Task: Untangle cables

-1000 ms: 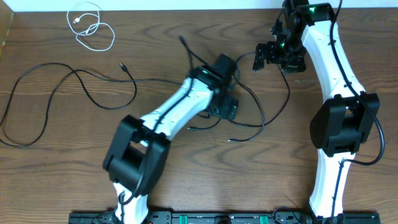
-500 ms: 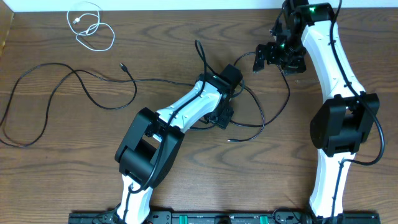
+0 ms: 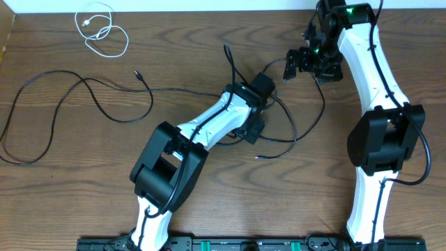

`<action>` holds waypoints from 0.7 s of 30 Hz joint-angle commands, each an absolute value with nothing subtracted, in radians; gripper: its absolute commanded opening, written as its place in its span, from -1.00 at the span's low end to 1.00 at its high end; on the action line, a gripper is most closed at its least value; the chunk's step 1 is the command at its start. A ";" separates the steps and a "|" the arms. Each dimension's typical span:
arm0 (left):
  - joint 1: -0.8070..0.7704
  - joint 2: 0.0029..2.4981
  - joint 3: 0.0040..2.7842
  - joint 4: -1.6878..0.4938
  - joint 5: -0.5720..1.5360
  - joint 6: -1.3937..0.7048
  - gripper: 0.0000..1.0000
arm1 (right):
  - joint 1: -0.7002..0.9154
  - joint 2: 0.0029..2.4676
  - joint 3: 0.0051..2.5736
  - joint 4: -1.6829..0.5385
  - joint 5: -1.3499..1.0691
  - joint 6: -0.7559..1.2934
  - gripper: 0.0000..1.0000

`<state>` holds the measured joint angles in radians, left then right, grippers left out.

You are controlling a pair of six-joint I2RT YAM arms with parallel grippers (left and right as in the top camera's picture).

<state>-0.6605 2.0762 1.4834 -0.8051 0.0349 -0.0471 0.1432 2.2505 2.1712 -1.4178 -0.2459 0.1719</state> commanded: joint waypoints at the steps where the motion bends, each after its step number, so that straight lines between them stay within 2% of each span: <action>1: -0.662 2.120 1.481 -0.802 0.025 -0.030 0.29 | 0.149 2.248 2.177 -1.419 -0.245 0.160 0.98; 7: -0.662 2.128 1.481 -0.787 0.024 -0.030 0.25 | 0.150 2.248 2.177 -1.423 -0.245 0.160 0.99; 10: -0.662 2.141 1.481 -0.781 0.024 -0.030 0.09 | 0.150 2.248 2.177 -1.424 -0.246 0.160 0.98; 13: -0.662 2.159 1.481 -0.780 0.024 -0.030 -0.21 | 0.150 2.248 2.177 -1.427 -0.246 0.160 0.99; 16: -0.662 2.159 1.481 -0.780 0.024 -0.030 -0.29 | 0.150 2.248 2.177 -1.430 -0.245 0.160 0.99; 19: -0.662 2.159 1.481 -0.781 0.023 -0.030 -0.63 | 0.152 2.248 2.177 -1.430 -0.245 0.160 0.98; 20: -0.662 2.159 1.481 -0.783 0.018 -0.030 -0.82 | 0.152 2.248 2.177 -1.429 -0.246 0.160 0.99; 21: -0.662 2.158 1.481 -0.786 0.014 -0.030 -0.85 | 0.152 2.248 2.177 -1.429 -0.245 0.160 0.99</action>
<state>-0.6697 2.1143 1.4834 -0.7792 0.0608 -0.0319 0.1432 2.2505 2.1712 -1.4258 -0.2459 0.1719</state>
